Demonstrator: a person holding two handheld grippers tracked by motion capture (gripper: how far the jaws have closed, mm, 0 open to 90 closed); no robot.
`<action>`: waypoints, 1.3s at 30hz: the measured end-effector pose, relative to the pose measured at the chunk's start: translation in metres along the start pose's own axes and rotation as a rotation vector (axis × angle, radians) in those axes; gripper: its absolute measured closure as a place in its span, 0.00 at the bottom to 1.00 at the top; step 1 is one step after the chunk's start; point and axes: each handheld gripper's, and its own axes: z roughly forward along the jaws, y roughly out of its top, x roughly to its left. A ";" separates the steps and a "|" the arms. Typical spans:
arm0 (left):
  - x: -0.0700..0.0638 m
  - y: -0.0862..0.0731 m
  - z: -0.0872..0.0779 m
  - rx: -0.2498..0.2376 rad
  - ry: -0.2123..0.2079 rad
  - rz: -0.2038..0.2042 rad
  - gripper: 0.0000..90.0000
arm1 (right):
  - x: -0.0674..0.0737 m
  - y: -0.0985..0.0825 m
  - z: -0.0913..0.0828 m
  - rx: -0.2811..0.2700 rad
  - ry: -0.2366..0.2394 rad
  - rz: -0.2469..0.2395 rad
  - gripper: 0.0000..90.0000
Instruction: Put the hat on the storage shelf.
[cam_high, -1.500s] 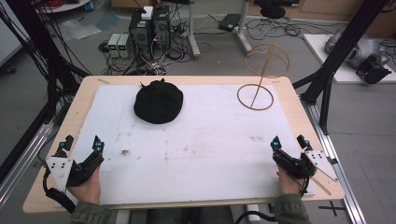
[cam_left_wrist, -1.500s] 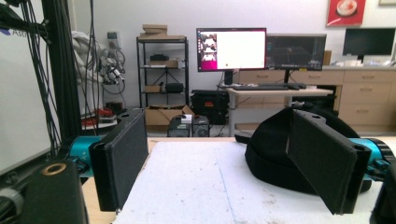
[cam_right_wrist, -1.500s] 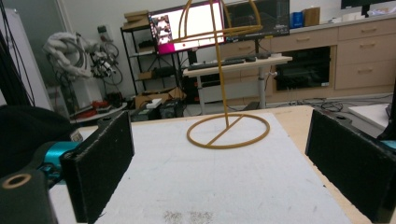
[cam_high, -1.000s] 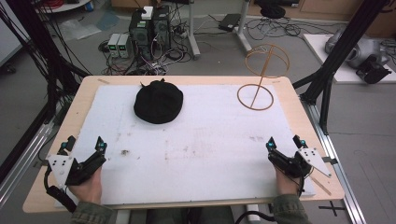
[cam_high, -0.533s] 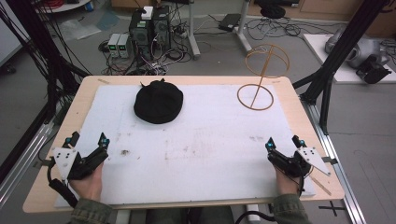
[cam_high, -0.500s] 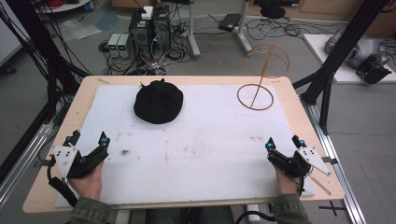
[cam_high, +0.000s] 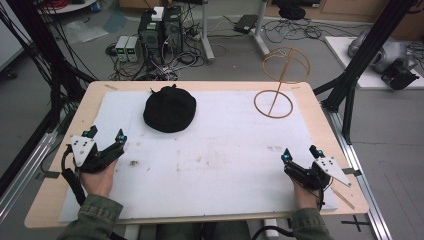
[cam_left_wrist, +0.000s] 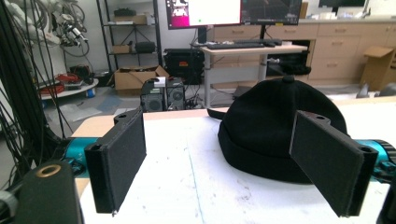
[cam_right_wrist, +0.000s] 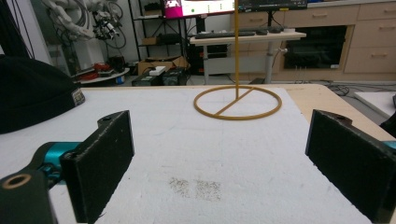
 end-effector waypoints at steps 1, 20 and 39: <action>0.000 0.002 0.003 0.002 -0.002 0.006 0.20 | 0.000 0.000 0.000 0.005 0.002 0.004 0.08; -0.008 0.039 0.063 0.102 -0.056 0.036 0.17 | 0.001 0.000 -0.002 -0.005 0.011 -0.012 0.08; -0.042 0.050 0.127 0.228 -0.138 0.050 0.17 | -0.001 0.000 -0.002 -0.002 0.004 -0.011 0.08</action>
